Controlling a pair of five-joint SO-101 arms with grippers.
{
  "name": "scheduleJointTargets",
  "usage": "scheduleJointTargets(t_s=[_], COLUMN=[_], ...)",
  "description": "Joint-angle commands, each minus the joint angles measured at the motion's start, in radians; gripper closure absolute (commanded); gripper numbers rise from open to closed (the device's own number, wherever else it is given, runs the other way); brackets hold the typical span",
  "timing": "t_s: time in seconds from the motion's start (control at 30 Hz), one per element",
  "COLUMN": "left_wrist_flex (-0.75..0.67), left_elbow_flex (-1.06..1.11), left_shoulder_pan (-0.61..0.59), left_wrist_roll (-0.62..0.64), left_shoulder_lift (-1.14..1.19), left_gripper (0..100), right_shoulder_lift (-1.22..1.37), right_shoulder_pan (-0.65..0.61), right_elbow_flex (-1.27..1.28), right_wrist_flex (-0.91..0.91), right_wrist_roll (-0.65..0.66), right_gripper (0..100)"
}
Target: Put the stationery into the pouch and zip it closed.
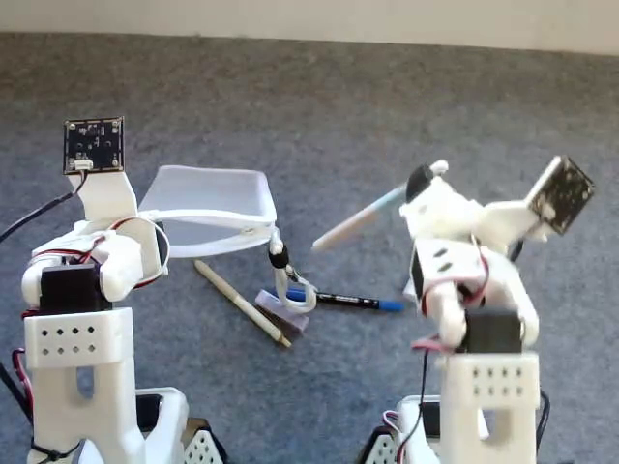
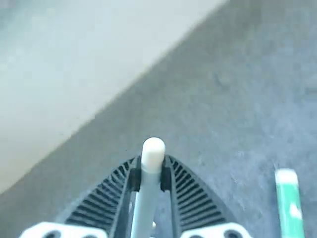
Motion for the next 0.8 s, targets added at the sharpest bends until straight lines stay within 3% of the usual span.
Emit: scheduleJointTargets(t_s=[0.0, 0.17, 0.5, 0.77], left_wrist_flex=[-0.005, -0.005, -0.002, 0.0], left_elbow_flex=[-0.038, -0.036, -0.036, -0.036], left_shoulder_pan=[-0.012, -0.012, -0.012, -0.012], left_wrist_roll=[-0.003, -0.003, -0.003, -0.003], left_shoulder_lift=[-0.03, -0.03, -0.03, -0.03], left_gripper=[99, 99, 99, 99], right_shoulder_lift=[-0.166, -0.331, -0.535, -0.559], right_shoulder_pan=[0.004, -0.091, -0.421, -0.572], right_elbow_flex=[0.084, 0.148, 0.145, 0.145], right_wrist_flex=[-0.136, -0.214, -0.22, -0.354], right_wrist_roll=[0.103, 0.238, 0.483, 0.508], right_gripper=[99.5, 99.5, 99.5, 99.5])
